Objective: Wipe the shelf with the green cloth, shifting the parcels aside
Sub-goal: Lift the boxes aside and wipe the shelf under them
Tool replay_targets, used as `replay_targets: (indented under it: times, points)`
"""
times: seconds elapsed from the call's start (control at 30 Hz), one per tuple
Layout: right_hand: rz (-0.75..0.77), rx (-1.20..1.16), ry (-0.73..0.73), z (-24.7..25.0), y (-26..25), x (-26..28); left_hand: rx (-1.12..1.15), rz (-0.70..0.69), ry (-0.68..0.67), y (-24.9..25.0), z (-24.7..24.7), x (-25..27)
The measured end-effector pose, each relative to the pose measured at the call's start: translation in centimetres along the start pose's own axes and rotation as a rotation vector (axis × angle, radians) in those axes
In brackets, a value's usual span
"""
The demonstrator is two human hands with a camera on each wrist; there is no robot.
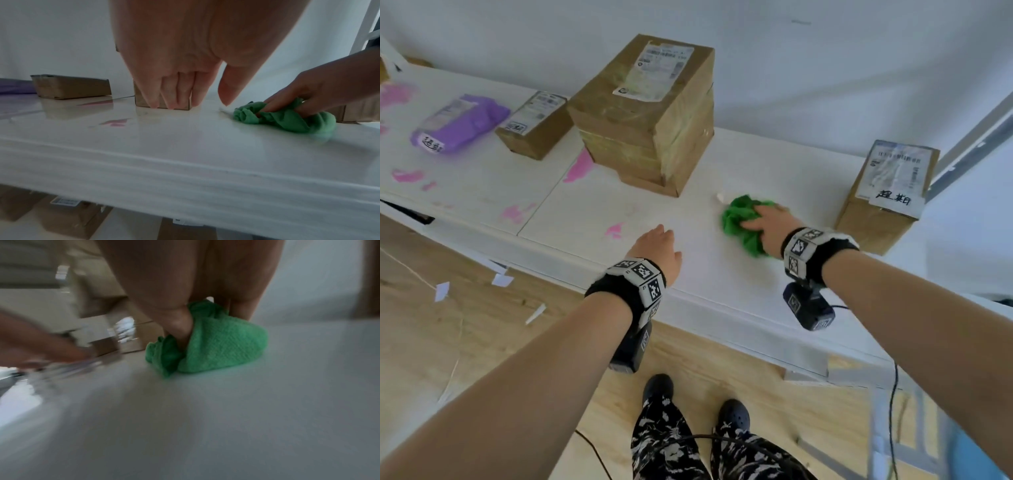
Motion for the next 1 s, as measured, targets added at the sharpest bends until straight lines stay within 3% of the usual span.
replay_targets:
  times: [0.07,0.17,0.23,0.33,0.4,0.57,0.77,0.87,1.0]
  points:
    - [-0.184,-0.006,0.019,1.9,2.8,-0.1,-0.020,-0.009,-0.006,0.6,0.3,-0.3]
    - [-0.293,0.064,-0.031,3.1,3.2,-0.9,-0.057,-0.030,-0.026,1.6,0.4,-0.8]
    - [-0.233,0.083,-0.086,2.6,0.8,-1.6,-0.072,-0.035,-0.048,2.2,0.5,-1.3]
    - [-0.026,0.062,-0.103,1.0,-2.0,-2.3,-0.105,-0.034,-0.070,3.2,0.9,-2.1]
    - [-0.040,-0.009,-0.073,1.0,-1.3,-1.8,-0.130,-0.039,-0.084,3.9,1.1,-2.7]
    - [-0.293,-0.006,-0.075,3.4,3.4,-1.7,-0.173,-0.102,-0.080,4.8,1.4,-3.6]
    - [-0.504,-0.036,-0.115,3.8,8.4,-6.8,-0.228,-0.110,-0.102,3.1,2.0,-5.7]
    - [-0.462,-0.056,-0.072,4.2,9.2,-11.5,-0.243,-0.097,-0.073,2.5,2.1,-7.2]
    - [-0.267,0.015,-0.036,6.5,4.0,-12.6,-0.260,-0.121,-0.033,2.9,1.8,-8.8]
Point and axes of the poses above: each hand's wrist, its own x-axis away from the middle knuckle, its own z-axis out of the back of the hand, y = z × x, the point moved 3 cm from there along -x, towards the middle knuckle, and after that the axes turned 13 degrees about z, right-handed, at the moved point
